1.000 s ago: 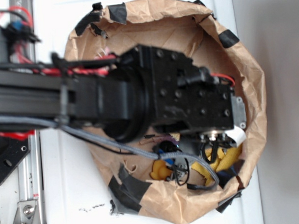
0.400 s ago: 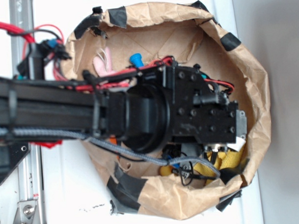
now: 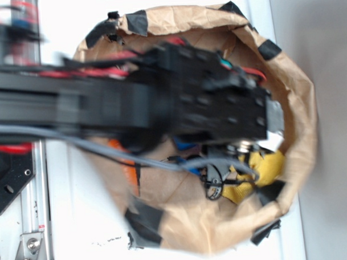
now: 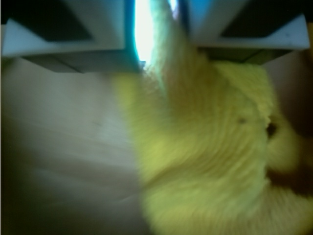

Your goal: Grab the yellow cloth.

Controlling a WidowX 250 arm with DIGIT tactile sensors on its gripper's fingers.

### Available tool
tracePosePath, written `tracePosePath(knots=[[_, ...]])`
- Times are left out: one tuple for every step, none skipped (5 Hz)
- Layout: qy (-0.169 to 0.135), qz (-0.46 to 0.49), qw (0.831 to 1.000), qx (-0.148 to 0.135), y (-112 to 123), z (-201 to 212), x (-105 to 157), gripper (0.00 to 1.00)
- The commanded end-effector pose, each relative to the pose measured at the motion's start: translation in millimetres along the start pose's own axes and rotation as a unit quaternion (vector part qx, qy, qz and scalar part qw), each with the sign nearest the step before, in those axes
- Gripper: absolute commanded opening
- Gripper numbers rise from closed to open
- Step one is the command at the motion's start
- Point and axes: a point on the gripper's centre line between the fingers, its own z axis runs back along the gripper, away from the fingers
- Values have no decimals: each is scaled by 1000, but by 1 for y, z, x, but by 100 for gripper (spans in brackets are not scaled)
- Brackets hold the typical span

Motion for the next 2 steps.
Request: tracePosePath(knots=[[-27, 166, 986, -13, 7, 116, -48, 0], [-25, 189, 982, -8, 10, 140, -55, 0]])
